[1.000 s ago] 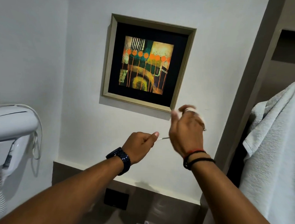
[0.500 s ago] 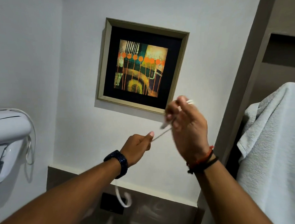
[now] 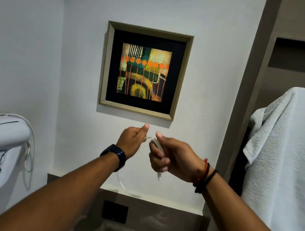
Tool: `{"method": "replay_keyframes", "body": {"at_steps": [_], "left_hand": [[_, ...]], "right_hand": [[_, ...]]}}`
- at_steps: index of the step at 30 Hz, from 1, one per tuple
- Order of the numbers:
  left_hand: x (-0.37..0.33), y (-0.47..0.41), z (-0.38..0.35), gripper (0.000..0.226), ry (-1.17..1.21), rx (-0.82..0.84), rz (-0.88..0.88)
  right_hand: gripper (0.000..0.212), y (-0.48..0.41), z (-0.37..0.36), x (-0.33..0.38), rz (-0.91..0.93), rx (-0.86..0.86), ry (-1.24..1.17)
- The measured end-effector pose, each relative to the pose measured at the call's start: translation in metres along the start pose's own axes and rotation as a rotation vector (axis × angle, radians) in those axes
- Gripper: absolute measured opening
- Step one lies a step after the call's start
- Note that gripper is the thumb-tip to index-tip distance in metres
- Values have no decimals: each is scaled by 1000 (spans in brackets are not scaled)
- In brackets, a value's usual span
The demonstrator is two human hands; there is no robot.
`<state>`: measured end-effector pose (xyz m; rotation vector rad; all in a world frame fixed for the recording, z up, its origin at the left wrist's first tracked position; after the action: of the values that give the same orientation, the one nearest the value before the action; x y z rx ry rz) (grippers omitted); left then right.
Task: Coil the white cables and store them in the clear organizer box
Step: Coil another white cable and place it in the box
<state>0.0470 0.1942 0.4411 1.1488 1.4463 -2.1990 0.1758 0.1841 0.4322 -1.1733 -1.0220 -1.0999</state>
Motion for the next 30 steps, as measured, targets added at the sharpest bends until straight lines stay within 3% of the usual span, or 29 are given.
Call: {"method": "replay_keyframes", "body": {"at_steps": [3,5,7,9,11,12,14,16,18,21,26,30], "left_hand": [[8,15,-33,43,175,120,116],[6,27,-49,48,167,195,110],[5,38,-57,52,127,230,103],[-2,45,-57,46,96,244,33],[-11,48,-55,40,31,264,-51],[-14,48,-53,38,1,267,-82],[-20,45,-42,33,-74,262,-141],[-25,39,-29,25,-165,258,-211],[-26,33,-18,17,-263,269,-273],[-35,28,-5,14,-358,272,-393],[-69,28,11,41,-373,130,-605],[-73,30,11,27,-328,8,-534]], "right_hand": [[29,-1,-8,47,253,-47,-160],[19,5,14,73,431,-235,-179],[14,18,48,89,560,-547,-99],[10,40,78,101,620,-937,232],[14,55,86,111,610,-1215,801],[21,51,84,107,550,-1237,1104],[34,36,84,80,330,-1106,1567],[41,25,95,41,95,-895,1697],[49,20,101,3,-72,-673,1472],[49,13,80,-32,-108,-412,967],[46,3,33,-23,27,-222,353],[41,0,16,0,113,-119,-10]]}}
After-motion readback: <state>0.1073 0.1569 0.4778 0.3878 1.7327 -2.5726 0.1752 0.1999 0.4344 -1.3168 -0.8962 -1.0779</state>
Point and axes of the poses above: each hand's wrist, its own y-axis away from the middle knuckle, its own z-axis out of the back of the hand, x = y × z, the point moved 10 cm from there along -y, towards the middle knuckle, and after that the axes turned 3 degrees about -x, right-handed, at the moved point
